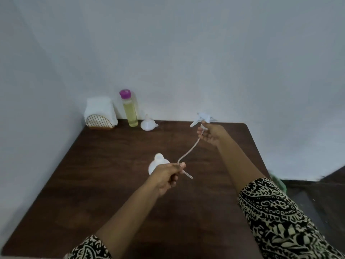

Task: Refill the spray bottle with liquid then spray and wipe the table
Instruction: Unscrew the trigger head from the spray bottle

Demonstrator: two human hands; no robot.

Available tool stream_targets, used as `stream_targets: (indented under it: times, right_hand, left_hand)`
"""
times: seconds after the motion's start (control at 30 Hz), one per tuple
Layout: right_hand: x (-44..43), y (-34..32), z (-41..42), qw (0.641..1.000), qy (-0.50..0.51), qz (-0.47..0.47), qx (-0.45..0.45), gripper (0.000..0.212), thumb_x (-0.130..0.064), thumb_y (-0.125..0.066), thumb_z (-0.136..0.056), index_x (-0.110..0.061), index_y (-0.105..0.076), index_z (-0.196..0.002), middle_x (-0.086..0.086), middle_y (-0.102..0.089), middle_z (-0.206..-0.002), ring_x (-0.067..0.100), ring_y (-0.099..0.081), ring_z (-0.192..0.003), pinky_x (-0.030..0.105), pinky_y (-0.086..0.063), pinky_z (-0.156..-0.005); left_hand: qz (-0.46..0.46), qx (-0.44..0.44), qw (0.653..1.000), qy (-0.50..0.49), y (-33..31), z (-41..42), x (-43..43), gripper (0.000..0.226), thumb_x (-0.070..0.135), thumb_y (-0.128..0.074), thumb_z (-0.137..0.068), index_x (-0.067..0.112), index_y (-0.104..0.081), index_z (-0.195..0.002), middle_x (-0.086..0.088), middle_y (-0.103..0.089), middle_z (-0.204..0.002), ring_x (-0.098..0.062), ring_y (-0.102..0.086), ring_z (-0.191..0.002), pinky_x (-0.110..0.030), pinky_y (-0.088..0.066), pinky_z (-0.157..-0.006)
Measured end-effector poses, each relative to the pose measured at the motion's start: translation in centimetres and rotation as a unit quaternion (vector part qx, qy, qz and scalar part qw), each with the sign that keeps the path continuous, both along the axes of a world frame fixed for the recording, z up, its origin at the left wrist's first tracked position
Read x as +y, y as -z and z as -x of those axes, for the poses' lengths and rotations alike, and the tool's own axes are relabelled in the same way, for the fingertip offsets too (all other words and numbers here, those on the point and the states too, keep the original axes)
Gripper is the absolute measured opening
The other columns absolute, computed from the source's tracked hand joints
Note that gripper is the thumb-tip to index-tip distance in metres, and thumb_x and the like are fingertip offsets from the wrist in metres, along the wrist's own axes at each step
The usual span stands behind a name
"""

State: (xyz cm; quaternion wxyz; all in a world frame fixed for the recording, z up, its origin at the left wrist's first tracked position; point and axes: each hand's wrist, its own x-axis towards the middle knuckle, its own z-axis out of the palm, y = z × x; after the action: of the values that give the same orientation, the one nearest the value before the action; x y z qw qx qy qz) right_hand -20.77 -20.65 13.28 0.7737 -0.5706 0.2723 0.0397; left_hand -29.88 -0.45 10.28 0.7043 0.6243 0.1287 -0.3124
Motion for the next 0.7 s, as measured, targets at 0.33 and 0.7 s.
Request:
stream_targets:
  times: [0.33,0.7]
  right_hand:
    - [-5.9,11.0,3.4,0.98,-0.052,0.027,0.189,0.039,-0.012,-0.064,-0.09,-0.005,-0.051,-0.126,0.004,-0.054,-0.084,0.017,-0.054,-0.084,0.035,-0.052,-0.075]
    - [-7.3,14.5,2.2,0.965,-0.102,0.128,0.206,0.043,-0.018,-0.075,-0.081,0.001,-0.058,-0.115,0.009,-0.055,-0.076,0.016,-0.055,-0.068,0.035,-0.05,-0.073]
  left_hand:
    - [-0.061,0.163,0.985,0.023,7.0,4.8,-6.5,0.015,0.022,-0.072,-0.083,0.011,-0.068,-0.091,0.006,-0.066,-0.06,-0.002,-0.052,-0.048,-0.016,-0.043,-0.045]
    - [-0.01,0.275,0.961,0.016,8.0,5.8,-8.1,0.015,0.029,-0.068,-0.085,0.015,-0.07,-0.09,0.007,-0.069,-0.064,-0.008,-0.059,-0.068,-0.027,-0.05,-0.062]
